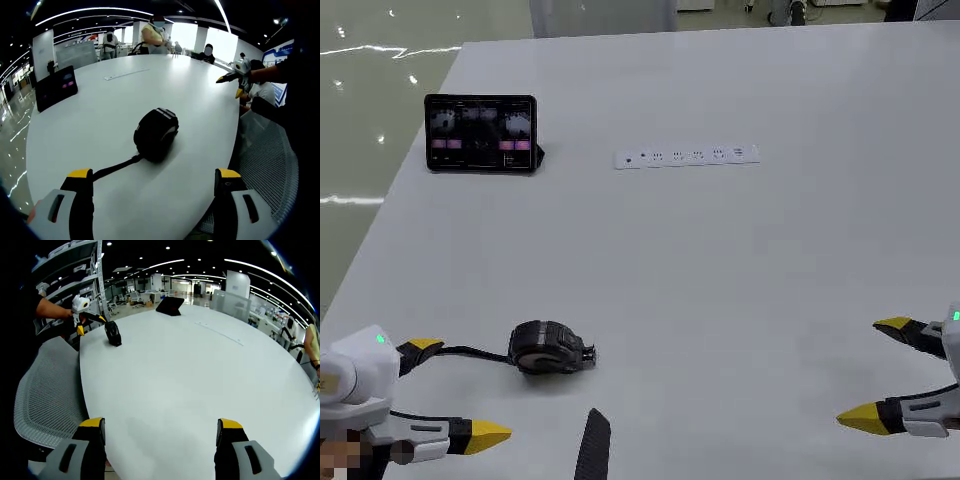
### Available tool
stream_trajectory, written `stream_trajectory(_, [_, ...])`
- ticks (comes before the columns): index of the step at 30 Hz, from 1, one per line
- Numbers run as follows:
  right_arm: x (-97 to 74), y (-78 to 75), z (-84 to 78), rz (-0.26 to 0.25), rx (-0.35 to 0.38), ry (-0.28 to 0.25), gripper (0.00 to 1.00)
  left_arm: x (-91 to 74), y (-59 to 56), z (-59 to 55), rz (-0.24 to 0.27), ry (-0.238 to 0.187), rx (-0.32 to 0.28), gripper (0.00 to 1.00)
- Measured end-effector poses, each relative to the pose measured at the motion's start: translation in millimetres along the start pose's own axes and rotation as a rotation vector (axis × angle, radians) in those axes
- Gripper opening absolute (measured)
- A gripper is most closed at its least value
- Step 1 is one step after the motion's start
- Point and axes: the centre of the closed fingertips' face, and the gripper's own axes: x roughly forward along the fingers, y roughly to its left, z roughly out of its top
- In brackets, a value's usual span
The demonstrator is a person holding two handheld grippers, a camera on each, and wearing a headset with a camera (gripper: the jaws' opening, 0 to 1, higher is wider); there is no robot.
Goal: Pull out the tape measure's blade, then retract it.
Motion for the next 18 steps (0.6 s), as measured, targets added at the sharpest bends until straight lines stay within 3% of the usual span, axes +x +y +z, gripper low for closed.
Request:
stream_trajectory(3, [-4.5, -4.1, -1.2, -0.006, 0.019, -0.006, 0.99, -1.7, 0.0, -0.1, -0.001, -0.003, -0.001, 0.99])
stream_trajectory(18, [-9.6, -0.8, -1.8, 0.012, 0.013, -0.015, 0.99, -8.1, 6.8, 4.6, 0.02, -0.017, -0.02, 0.99])
